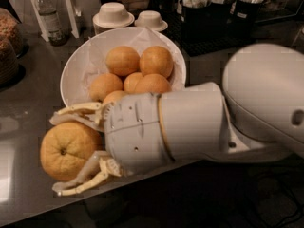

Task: Pick orange from white bowl

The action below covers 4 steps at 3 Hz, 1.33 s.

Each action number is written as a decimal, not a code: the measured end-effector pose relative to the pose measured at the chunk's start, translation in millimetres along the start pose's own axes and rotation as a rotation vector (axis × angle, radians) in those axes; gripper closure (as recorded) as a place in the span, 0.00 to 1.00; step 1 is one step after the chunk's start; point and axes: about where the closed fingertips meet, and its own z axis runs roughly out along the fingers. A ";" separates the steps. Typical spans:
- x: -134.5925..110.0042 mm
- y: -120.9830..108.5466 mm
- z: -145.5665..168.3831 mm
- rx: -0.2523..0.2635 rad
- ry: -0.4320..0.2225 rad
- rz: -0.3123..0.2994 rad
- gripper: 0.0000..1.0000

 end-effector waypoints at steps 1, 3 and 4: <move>19.8 13.6 -13.7 0.066 0.000 0.042 1.00; 28.5 0.6 -31.3 0.093 0.051 0.069 1.00; 49.0 -41.0 -105.4 0.227 0.221 0.113 1.00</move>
Offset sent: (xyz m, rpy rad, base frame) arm -0.0027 -0.0201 -0.0181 0.0308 0.0216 -0.0662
